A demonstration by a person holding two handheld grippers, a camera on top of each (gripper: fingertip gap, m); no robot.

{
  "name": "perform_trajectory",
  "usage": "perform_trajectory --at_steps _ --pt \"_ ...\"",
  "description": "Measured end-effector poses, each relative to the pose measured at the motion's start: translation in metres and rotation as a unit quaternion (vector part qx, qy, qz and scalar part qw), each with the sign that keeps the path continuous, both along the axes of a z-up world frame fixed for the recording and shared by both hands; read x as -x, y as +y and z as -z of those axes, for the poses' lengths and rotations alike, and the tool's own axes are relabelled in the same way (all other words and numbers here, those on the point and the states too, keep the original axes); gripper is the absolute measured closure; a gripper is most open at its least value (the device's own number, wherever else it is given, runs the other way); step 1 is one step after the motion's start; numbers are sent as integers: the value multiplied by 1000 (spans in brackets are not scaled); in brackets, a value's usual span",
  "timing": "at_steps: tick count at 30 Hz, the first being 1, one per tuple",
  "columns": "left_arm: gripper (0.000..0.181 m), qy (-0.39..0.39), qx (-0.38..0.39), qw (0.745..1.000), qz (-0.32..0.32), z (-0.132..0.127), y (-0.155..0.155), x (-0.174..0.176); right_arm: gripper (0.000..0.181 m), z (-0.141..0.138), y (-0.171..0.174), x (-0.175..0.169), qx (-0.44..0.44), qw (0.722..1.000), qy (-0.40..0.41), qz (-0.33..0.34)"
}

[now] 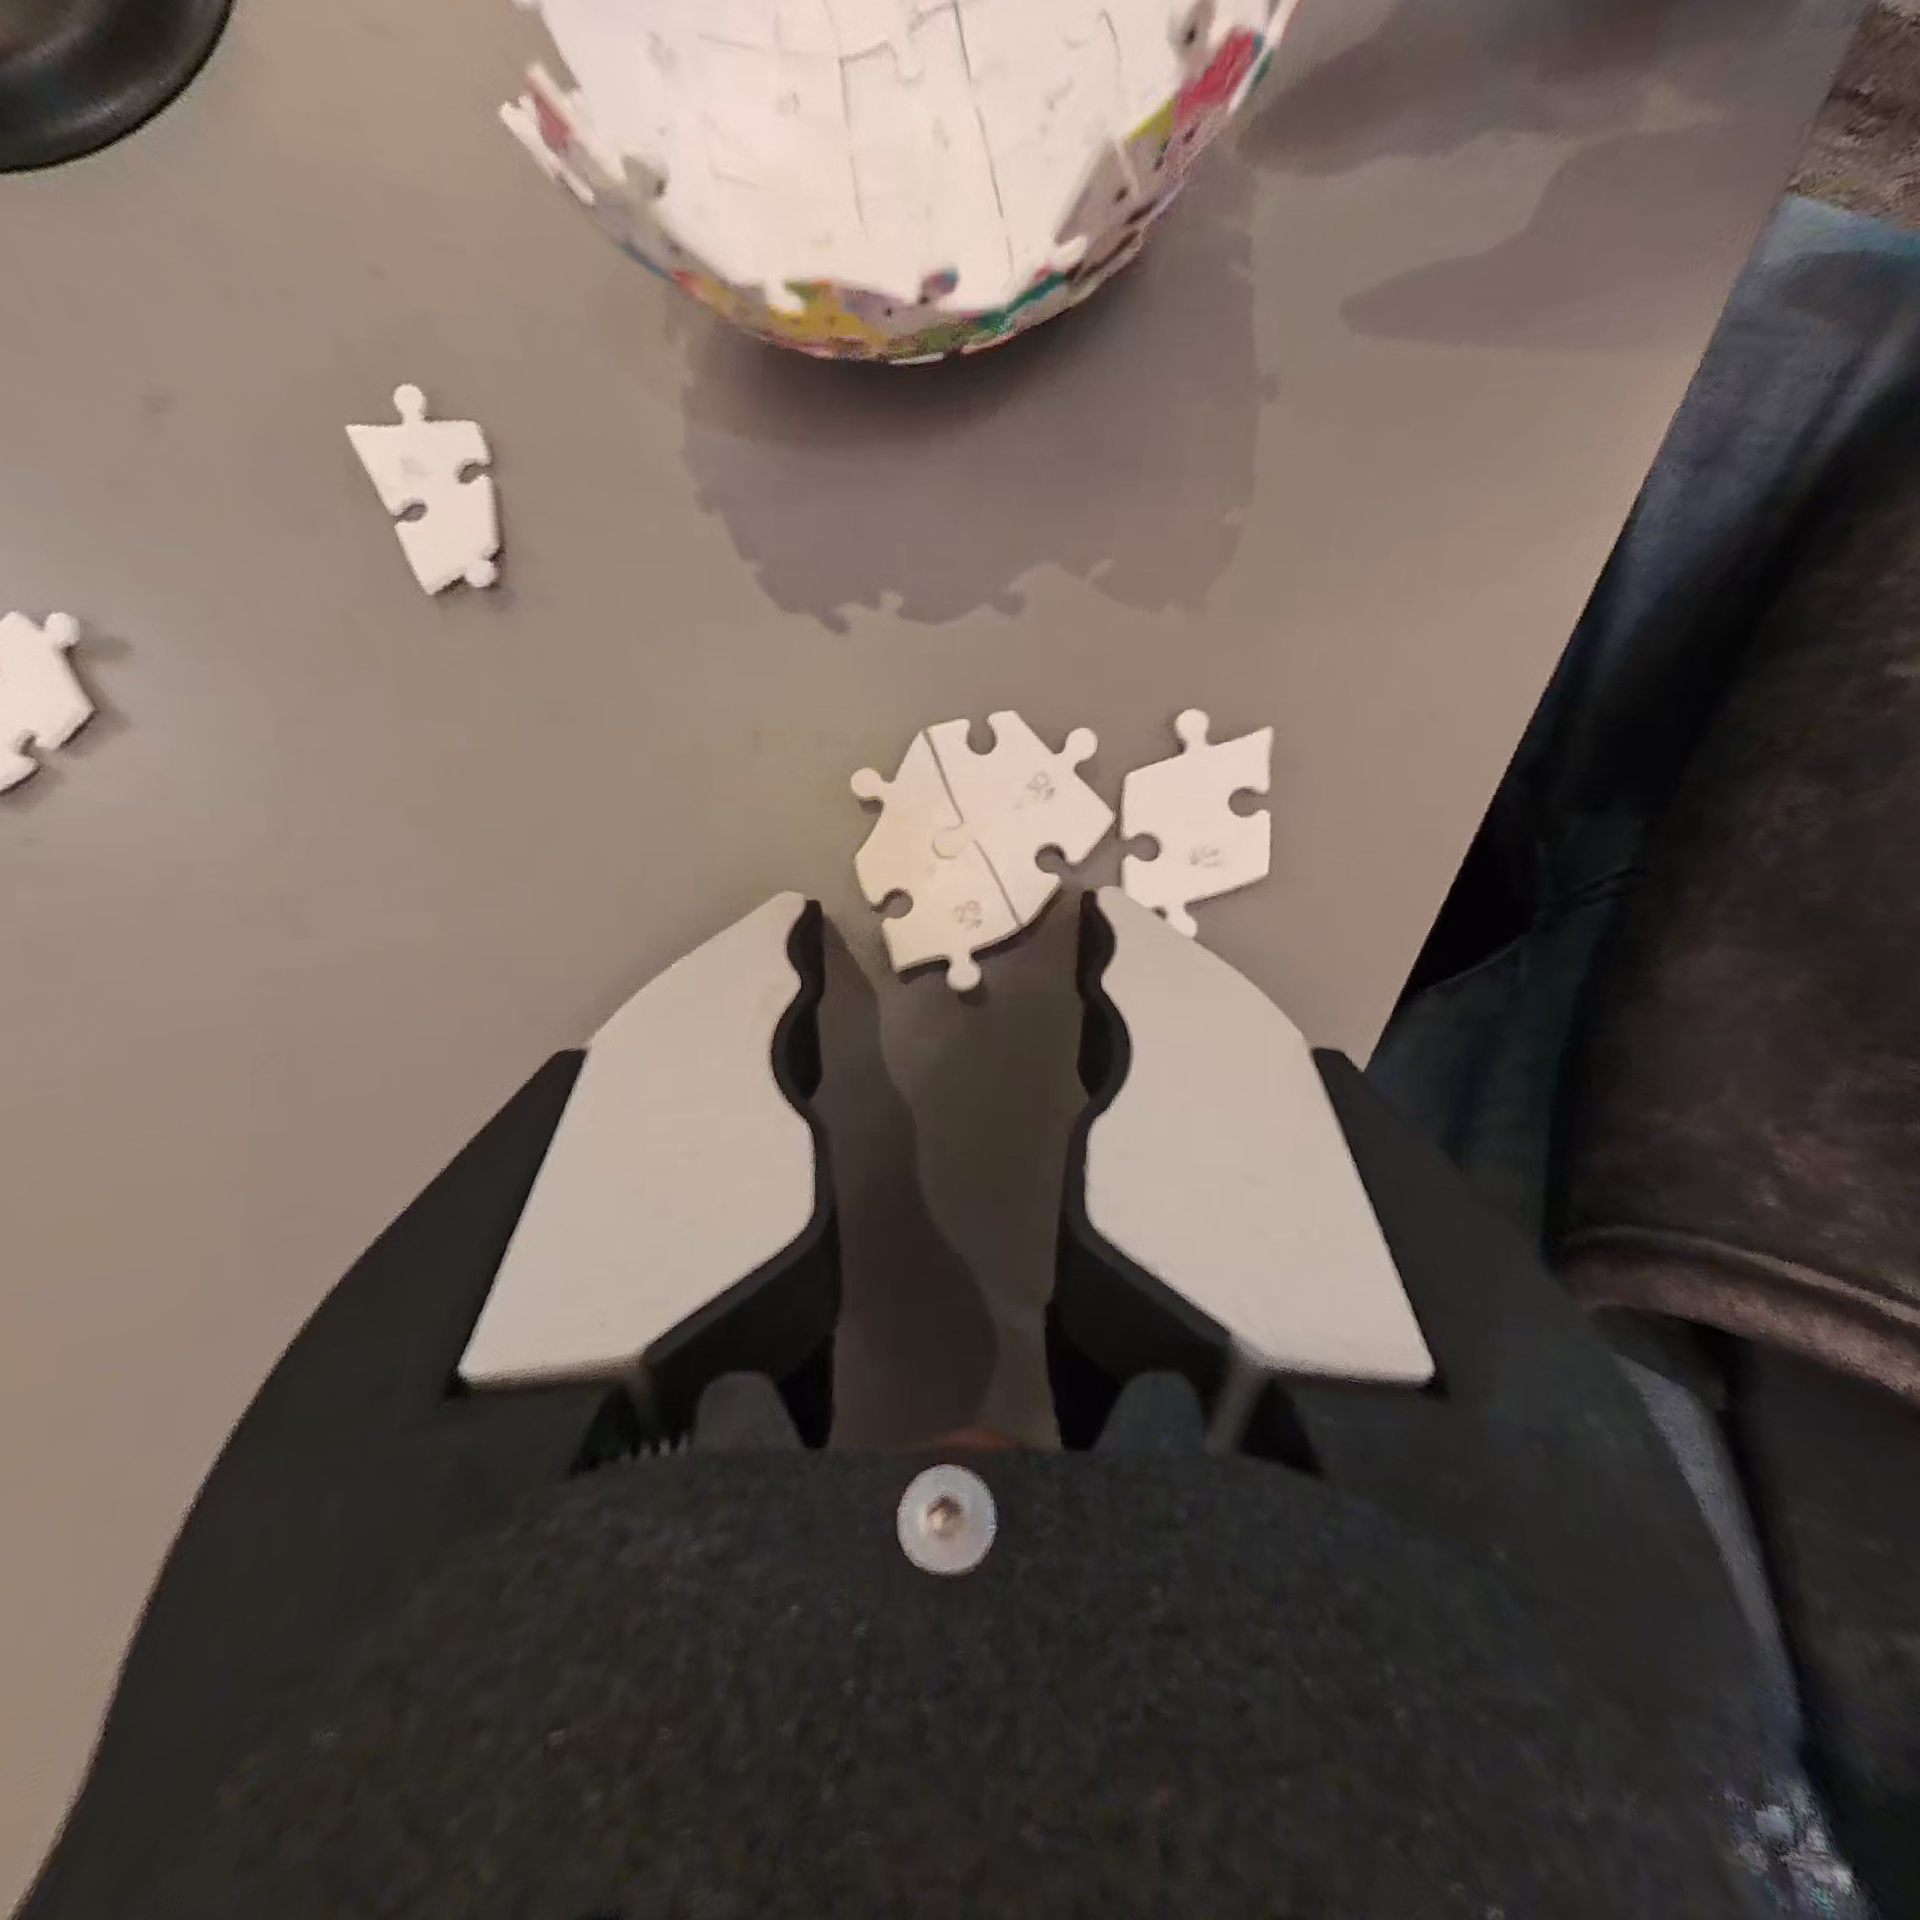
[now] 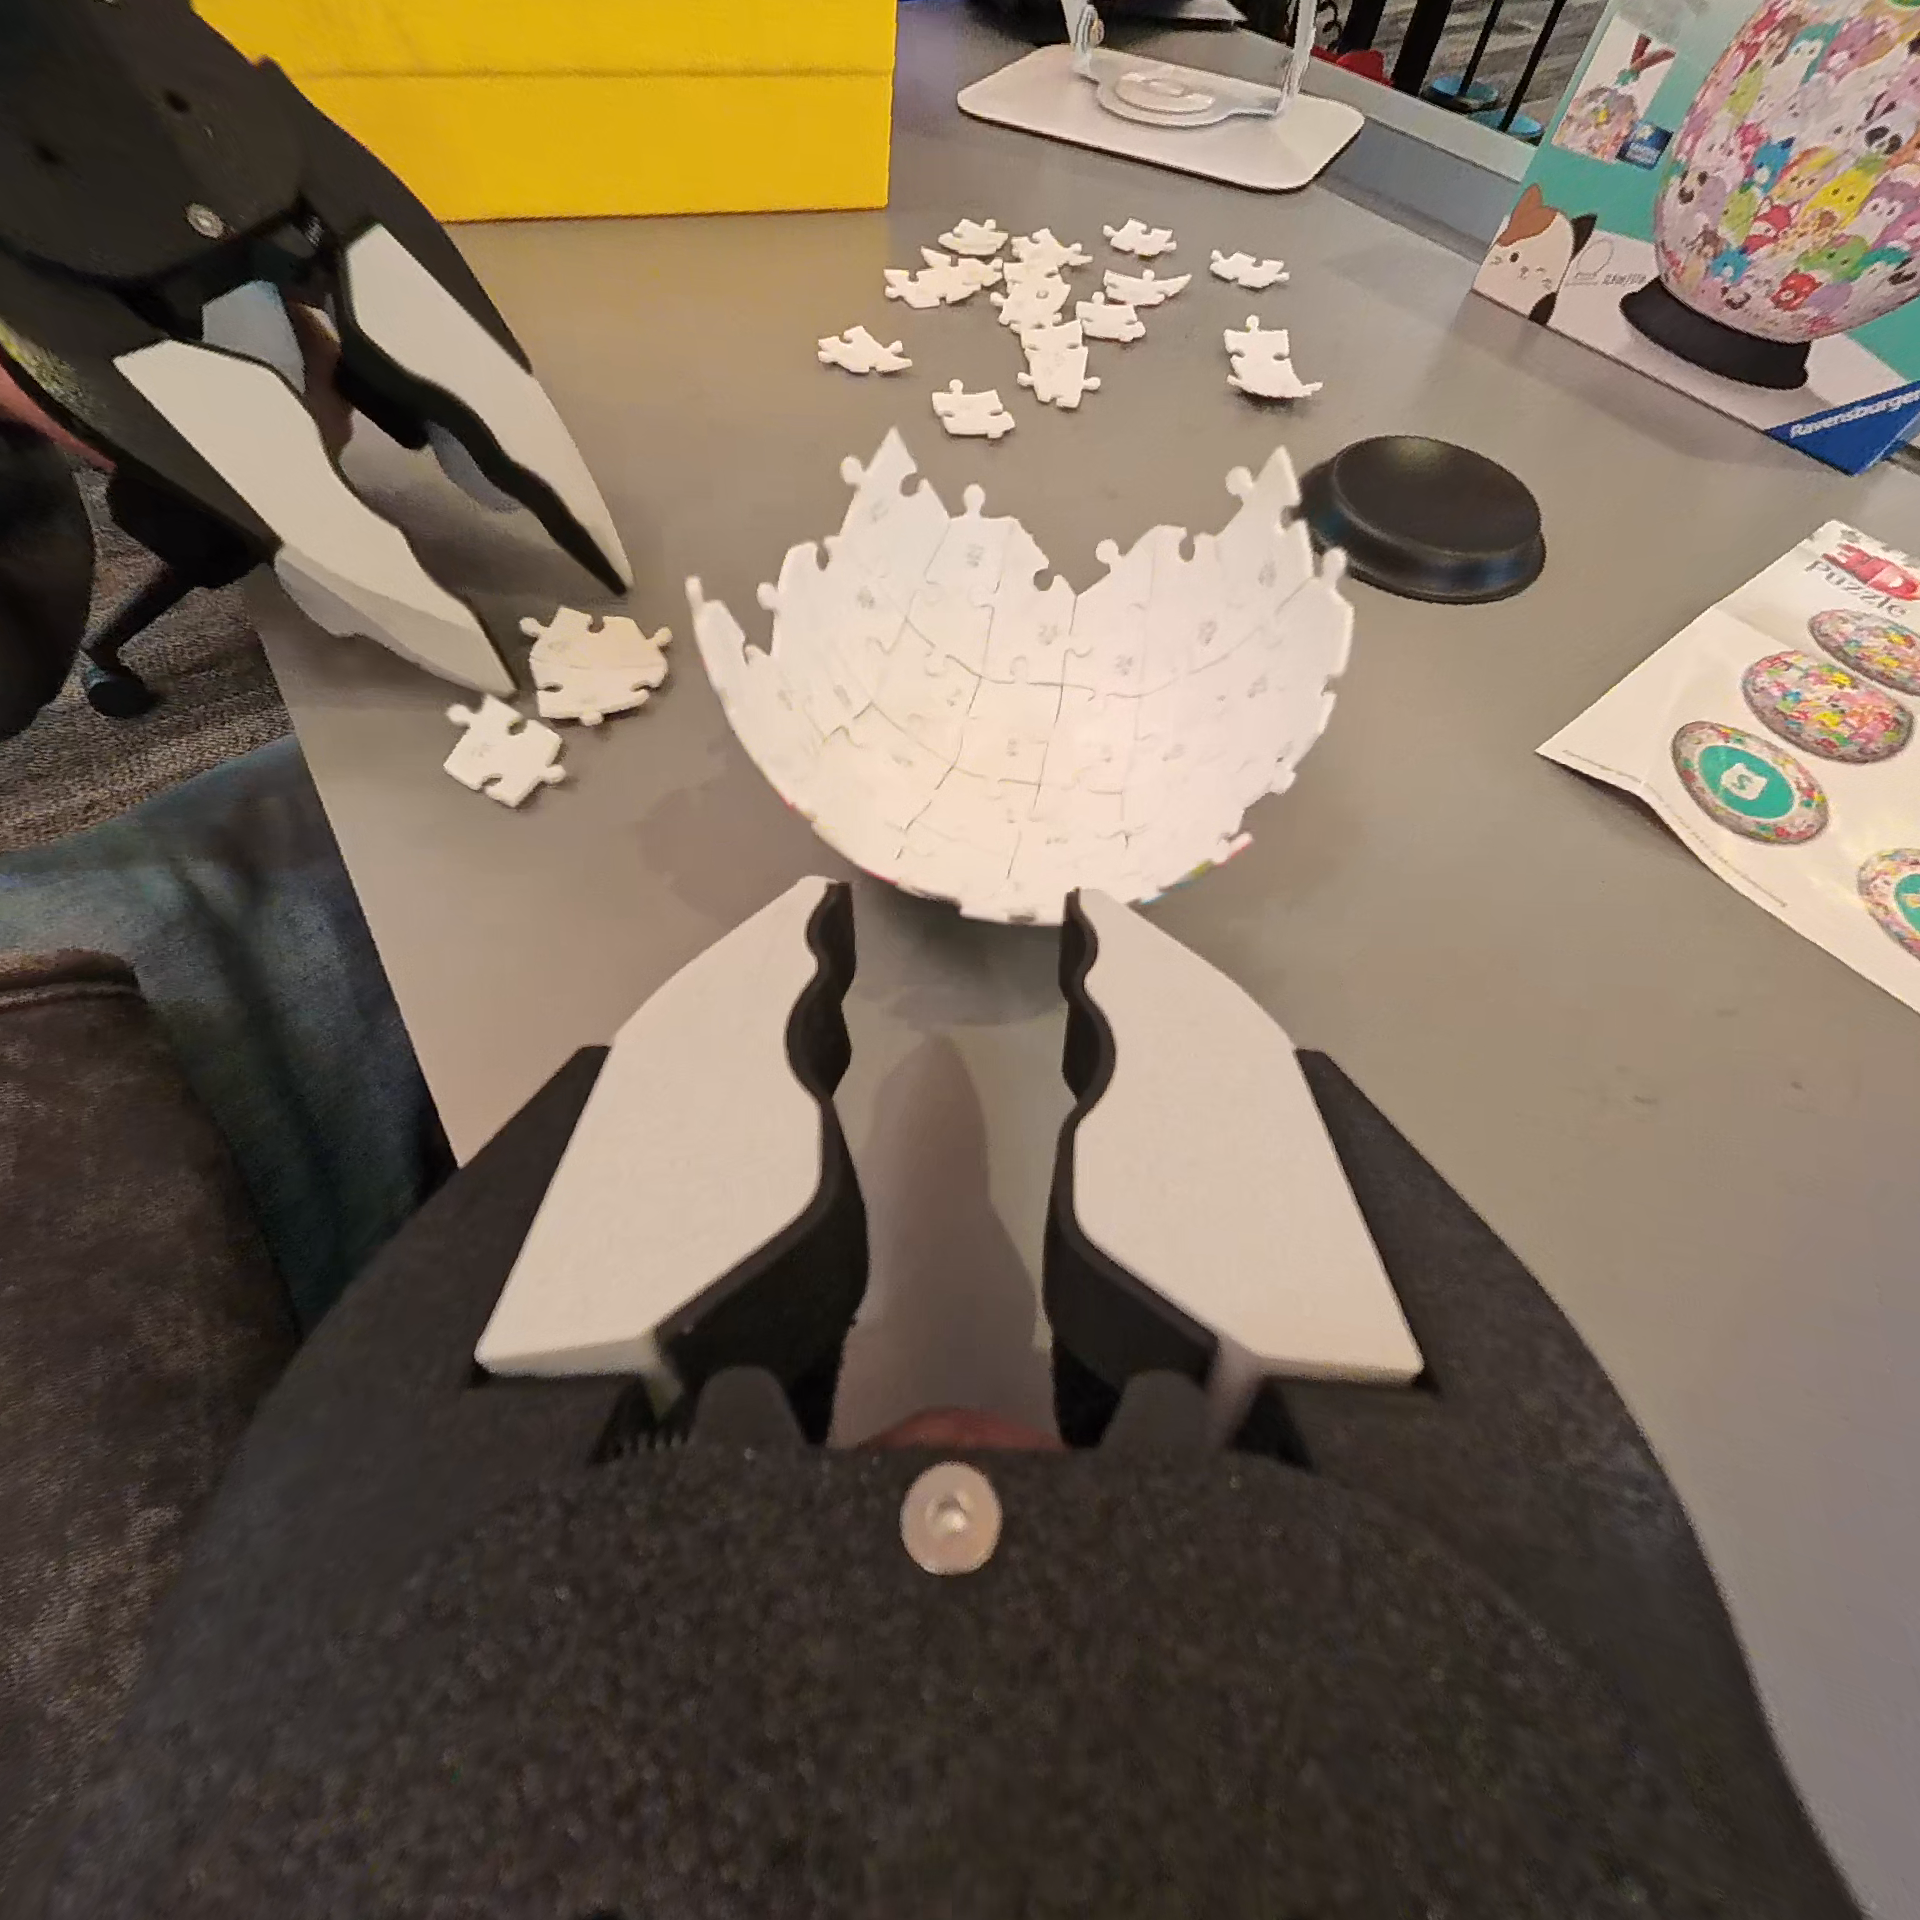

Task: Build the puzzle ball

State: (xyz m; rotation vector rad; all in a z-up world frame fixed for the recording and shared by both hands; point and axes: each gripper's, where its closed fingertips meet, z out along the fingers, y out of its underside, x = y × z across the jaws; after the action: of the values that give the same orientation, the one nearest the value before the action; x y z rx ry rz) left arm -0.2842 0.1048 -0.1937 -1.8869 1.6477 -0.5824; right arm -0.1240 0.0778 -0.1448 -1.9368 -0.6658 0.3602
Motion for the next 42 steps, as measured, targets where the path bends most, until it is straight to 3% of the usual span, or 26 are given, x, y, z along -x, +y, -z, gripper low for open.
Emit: perform_trajectory --at_steps 3,10,13,17,20,24,28,31,34,39,42 --pt "153 -1 0 1000 15 0 -7 -3 143 -1 0 0 0 1000 4 0" --pt "154 16 -66 998 -9 -3 5 3 143 -2 -1 1 -7 1000 -1 -3" --pt "155 -5 -107 994 -15 -18 8 3 143 -8 -8 8 -7 1000 16 -15" --pt "168 -81 -178 981 -2 -59 -5 -8 146 -37 -29 37 5 993 108 -56" --pt "168 -42 -202 979 -5 -48 -3 -4 146 -33 -34 50 28 991 115 -67" --pt "169 3 -167 986 -9 -25 0 5 146 -13 -32 49 47 993 85 -66" --pt "167 29 -146 989 -9 -11 1 14 146 -15 -31 46 45 992 99 -64" --pt "153 39 -117 992 -18 -4 2 18 146 -14 -31 45 46 992 97 -63" --pt "120 12 -64 998 -27 -7 -2 11 146 -15 -32 47 45 992 97 -68" --pt "121 25 -51 998 0 -3 9 1 145 -13 -34 54 45 992 90 -81" --pt "137 28 -6 999 38 1 0 -9 145 -11 -35 56 46 992 85 -85"
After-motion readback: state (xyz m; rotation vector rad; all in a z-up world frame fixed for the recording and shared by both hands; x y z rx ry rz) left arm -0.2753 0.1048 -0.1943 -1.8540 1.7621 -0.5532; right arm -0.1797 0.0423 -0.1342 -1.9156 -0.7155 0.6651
